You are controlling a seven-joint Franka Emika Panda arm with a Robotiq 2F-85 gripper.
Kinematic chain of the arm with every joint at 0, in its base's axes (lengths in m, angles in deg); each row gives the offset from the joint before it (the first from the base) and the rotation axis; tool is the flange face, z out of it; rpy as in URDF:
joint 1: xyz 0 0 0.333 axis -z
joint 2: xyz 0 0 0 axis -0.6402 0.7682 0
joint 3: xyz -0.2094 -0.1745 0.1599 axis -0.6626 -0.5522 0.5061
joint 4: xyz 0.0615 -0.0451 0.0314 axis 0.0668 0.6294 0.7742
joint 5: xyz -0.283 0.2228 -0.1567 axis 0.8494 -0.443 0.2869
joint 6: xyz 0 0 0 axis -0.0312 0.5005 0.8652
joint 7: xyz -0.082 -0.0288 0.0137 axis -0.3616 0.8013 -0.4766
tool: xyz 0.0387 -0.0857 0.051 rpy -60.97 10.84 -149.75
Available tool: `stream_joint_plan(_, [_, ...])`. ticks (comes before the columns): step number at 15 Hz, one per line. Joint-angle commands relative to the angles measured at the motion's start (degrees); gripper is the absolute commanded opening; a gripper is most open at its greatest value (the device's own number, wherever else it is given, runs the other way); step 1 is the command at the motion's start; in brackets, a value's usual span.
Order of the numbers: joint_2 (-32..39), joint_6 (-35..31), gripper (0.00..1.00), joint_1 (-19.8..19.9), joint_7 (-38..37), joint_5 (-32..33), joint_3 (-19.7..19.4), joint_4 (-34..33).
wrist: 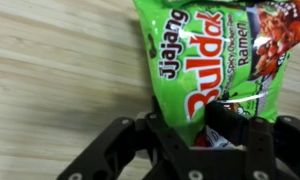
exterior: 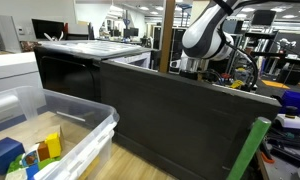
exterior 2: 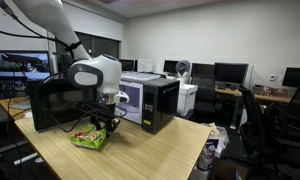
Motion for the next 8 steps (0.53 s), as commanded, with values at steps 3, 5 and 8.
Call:
stream_joint_plan(3, [-0.94, 7.32, 0.19, -3.95, -18.03, 14.46, -2.47, -2.6])
stream_joint_plan(5, [-1.1, 9.76, 0.18, -4.29, -21.36, 16.35, -2.15, -3.73])
stream_joint_plan(8, [-2.49, 12.16, 0.18, -4.55, -24.7, 17.36, -1.85, -5.62])
